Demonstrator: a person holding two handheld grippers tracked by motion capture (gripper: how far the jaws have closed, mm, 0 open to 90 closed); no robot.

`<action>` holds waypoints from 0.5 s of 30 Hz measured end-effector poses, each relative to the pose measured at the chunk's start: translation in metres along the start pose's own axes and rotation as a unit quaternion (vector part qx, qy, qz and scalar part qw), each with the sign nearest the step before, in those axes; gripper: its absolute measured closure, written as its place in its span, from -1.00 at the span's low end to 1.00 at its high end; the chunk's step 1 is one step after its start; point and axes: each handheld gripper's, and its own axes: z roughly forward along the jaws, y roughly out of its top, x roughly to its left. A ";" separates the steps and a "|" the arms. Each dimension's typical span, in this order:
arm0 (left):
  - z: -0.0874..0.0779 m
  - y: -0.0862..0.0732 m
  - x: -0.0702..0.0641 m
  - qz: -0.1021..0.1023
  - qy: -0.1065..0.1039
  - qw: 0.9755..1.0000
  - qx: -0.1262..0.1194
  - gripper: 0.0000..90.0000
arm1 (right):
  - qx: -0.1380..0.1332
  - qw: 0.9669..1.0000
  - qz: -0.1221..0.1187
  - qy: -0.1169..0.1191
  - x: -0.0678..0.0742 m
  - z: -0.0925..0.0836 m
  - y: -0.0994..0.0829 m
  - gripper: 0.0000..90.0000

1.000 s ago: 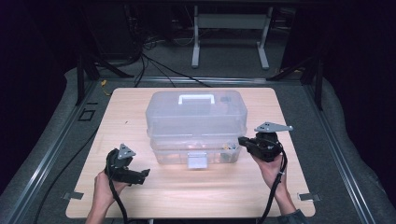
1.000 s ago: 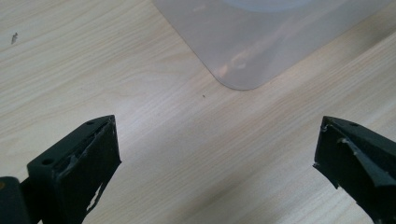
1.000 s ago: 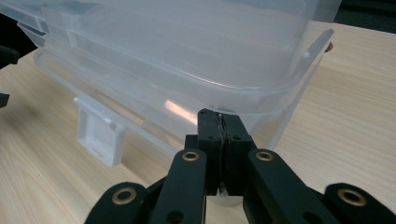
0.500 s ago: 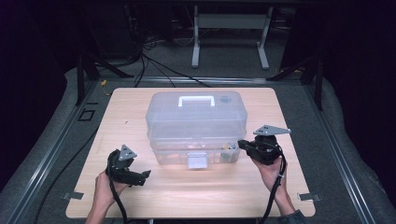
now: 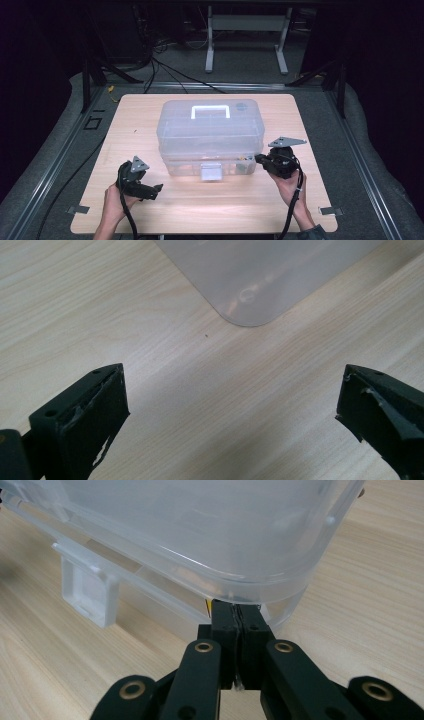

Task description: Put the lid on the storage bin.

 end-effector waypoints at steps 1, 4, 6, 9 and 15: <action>0.000 0.000 0.000 -0.003 -0.001 1.000 -0.002 -1.00 | 0.001 1.000 0.001 0.001 0.000 0.000 0.000 0.97; -0.001 0.000 0.000 -0.002 0.001 1.000 -0.001 -1.00 | 0.009 1.000 0.003 -0.005 0.000 0.000 0.000 0.97; 0.000 -0.001 0.000 -0.004 0.003 1.000 0.000 -1.00 | 0.012 1.000 0.004 -0.007 0.000 0.001 0.000 0.97; 0.000 -0.002 0.001 0.000 0.005 1.000 0.006 -1.00 | 0.020 1.000 0.006 -0.008 -0.001 0.002 -0.001 0.97; 0.000 -0.002 0.000 0.001 0.008 1.000 0.008 -1.00 | 0.037 0.999 0.007 -0.011 -0.001 0.002 -0.002 0.96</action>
